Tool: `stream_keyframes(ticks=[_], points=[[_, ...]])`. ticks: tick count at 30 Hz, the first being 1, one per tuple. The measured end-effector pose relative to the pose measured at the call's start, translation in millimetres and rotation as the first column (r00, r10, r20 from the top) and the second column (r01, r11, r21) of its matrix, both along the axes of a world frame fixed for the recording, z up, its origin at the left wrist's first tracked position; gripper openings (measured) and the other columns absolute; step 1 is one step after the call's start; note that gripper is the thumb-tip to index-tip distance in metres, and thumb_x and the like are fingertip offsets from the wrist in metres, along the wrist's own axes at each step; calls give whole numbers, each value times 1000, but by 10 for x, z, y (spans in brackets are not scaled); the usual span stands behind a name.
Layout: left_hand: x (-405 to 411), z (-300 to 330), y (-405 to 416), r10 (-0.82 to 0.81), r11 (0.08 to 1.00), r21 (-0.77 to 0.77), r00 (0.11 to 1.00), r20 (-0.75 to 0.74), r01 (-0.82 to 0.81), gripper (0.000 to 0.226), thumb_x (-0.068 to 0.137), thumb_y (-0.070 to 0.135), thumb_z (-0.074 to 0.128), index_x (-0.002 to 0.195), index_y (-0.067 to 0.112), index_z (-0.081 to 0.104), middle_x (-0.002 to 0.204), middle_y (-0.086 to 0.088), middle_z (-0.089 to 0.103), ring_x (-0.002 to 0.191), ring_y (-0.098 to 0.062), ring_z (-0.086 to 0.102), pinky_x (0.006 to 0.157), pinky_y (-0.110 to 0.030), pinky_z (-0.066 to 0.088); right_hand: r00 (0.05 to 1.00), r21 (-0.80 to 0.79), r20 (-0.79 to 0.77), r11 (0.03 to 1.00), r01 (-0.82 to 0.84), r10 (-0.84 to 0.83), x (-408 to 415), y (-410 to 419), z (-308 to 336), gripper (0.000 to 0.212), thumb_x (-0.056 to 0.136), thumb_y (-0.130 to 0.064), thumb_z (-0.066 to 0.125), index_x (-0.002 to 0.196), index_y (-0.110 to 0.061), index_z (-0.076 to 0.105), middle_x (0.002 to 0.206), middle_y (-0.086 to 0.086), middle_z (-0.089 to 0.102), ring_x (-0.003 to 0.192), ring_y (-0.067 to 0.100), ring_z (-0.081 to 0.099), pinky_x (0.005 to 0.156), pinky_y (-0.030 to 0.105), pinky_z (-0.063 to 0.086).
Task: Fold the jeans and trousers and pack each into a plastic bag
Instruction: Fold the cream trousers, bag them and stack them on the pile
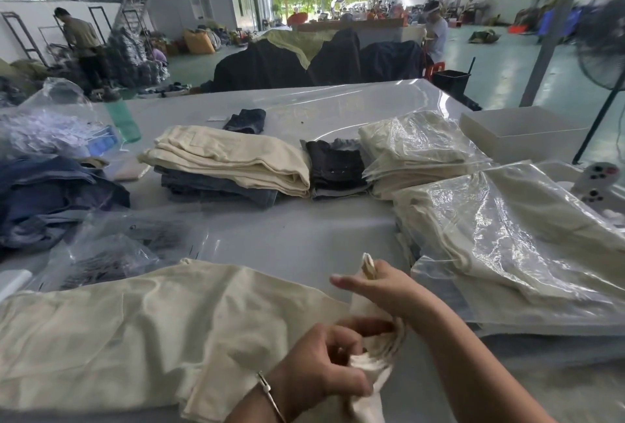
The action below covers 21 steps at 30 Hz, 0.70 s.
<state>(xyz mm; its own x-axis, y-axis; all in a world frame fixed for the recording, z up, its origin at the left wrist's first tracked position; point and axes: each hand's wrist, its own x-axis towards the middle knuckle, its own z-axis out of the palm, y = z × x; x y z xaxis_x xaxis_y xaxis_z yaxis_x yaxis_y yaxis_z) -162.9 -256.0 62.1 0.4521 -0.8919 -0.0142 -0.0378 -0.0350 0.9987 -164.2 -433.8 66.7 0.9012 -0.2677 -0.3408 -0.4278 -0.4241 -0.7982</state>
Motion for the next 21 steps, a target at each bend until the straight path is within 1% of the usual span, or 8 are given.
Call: stream_keyframes(ticks=[2, 4, 6, 9, 13, 14, 17, 21], points=[[-39, -72, -27, -24, 999, 37, 1000, -11, 25, 34, 55, 2, 73, 47, 25, 50, 117, -5, 64, 95, -17, 60, 75, -24, 38, 999, -211, -36, 976, -48, 41, 48, 39, -51, 49, 61, -49, 82, 74, -21, 44, 72, -5, 47, 67, 12, 46, 52, 22, 33], [-40, -74, -31, -41, 997, 70, 999, -8, 42, 31, 55, 10, 75, 47, 24, 50, 113, -13, 62, 97, -25, 56, 77, -32, 34, 999, -359, 39, 933, 32, -19, 56, 62, -83, 33, 74, -25, 72, 62, -18, 42, 61, -2, 46, 63, 19, 47, 48, 25, 32], [-19, -57, -25, -70, 994, 80, 998, 6, 70, 32, 58, 7, 74, 48, 25, 49, 122, -16, 63, 112, -29, 57, 86, -31, 36, 970, -247, 205, 952, 183, -133, 39, 40, -126, 34, 83, -14, 57, 53, -15, 40, 51, -1, 42, 55, 20, 43, 48, 27, 30], [9, -55, -6, -68, 997, 48, 998, 9, 67, 34, 60, 0, 71, 50, 21, 46, 126, 2, 63, 121, -17, 55, 92, -22, 39, 913, -146, 346, 949, 280, -217, 11, 2, -72, 36, 90, -19, 55, 57, -15, 41, 52, -5, 43, 55, 16, 42, 54, 31, 32], [8, -97, -19, 127, 991, 31, 991, 34, -128, 22, 54, 16, 74, 51, 18, 52, 97, -2, 57, 85, -12, 56, 73, -21, 41, 912, -284, 347, 903, 322, -216, -1, -86, 99, 18, 91, -33, 56, 80, -20, 52, 76, -4, 58, 75, 21, 55, 64, 31, 38], [9, -120, -17, 159, 987, 30, 987, 10, -159, 22, 54, 18, 72, 54, 14, 51, 88, -5, 55, 77, -15, 51, 67, -25, 37, 920, -249, 321, 918, 310, -224, -23, -99, 151, 13, 88, -29, 62, 93, -20, 54, 85, -4, 59, 82, 20, 55, 69, 30, 38], [3, -198, 2, 148, 986, 89, 988, -35, -144, 28, 55, 21, 71, 64, 2, 53, 70, -11, 43, 69, -22, 36, 60, -33, 24, 951, -51, 243, 976, 211, -193, -134, -39, 224, 62, 74, -3, 73, 128, -19, 49, 112, 1, 58, 102, 17, 56, 82, 26, 43], [-36, -249, 25, 140, 986, 102, 984, -110, -129, 35, 53, 16, 71, 76, -7, 56, 69, -8, 48, 68, -18, 44, 62, -31, 32, 977, 255, 156, 962, 102, -144, -303, 241, 109, 24, 70, 9, 71, 82, -11, 65, 70, 1, 63, 59, 10, 58, 54, 23, 46]])
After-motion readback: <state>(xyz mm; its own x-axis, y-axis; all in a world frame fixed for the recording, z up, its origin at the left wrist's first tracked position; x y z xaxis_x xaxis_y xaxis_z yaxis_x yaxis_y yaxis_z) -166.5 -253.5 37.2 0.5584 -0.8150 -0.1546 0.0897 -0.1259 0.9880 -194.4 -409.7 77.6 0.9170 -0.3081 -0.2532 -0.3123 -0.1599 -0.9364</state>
